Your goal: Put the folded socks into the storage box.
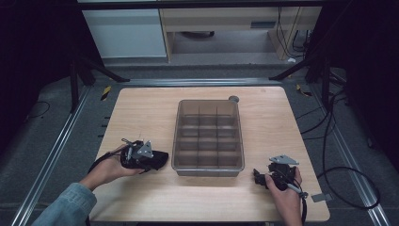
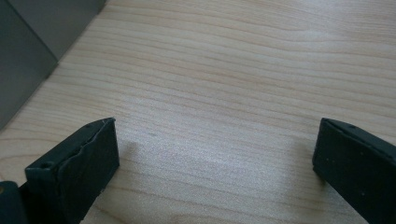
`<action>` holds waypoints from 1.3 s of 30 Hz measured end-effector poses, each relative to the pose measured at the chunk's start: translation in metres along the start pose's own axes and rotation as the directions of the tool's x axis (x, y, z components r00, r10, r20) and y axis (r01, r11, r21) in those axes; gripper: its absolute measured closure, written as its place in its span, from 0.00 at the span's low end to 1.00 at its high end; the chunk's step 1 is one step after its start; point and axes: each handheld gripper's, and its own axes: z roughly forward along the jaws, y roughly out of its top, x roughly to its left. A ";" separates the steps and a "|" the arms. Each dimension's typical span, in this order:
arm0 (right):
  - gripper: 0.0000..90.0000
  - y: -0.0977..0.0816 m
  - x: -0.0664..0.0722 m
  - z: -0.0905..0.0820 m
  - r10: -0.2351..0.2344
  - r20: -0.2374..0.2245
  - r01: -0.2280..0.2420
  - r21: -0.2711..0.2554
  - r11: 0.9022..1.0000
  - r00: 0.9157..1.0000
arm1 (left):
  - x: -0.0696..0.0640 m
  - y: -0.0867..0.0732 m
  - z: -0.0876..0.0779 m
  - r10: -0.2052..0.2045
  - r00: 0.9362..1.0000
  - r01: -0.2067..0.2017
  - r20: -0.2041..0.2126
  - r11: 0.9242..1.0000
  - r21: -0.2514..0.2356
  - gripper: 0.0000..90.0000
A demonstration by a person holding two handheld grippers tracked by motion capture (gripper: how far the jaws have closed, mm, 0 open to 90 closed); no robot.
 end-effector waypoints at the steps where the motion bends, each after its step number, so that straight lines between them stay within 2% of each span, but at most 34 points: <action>1: 0.01 0.000 0.000 0.000 -0.001 0.000 0.001 0.000 1.000 1.000 | 0.001 0.000 -0.002 -0.008 1.000 0.008 0.009 1.000 -0.001 0.68; 6: 0.01 0.000 0.000 0.000 -0.001 0.000 0.001 0.000 1.000 1.000 | 0.001 0.002 -0.014 -0.025 1.000 0.025 0.012 1.000 -0.004 0.70; 9: 0.01 0.000 0.000 0.000 -0.002 -0.001 0.002 0.000 1.000 1.000 | 0.000 0.003 -0.026 -0.036 0.999 0.036 0.008 0.999 -0.023 0.70; 20: 0.01 0.000 0.000 0.000 -0.008 -0.003 0.008 -0.001 1.000 1.000 | -0.004 0.003 -0.047 -0.045 0.999 0.045 -0.004 0.997 -0.062 0.69; 39: 0.01 0.000 0.000 0.000 -0.008 -0.003 0.008 -0.001 1.000 1.000 | -0.007 0.008 -0.065 -0.017 1.000 0.016 -0.016 0.997 -0.078 0.69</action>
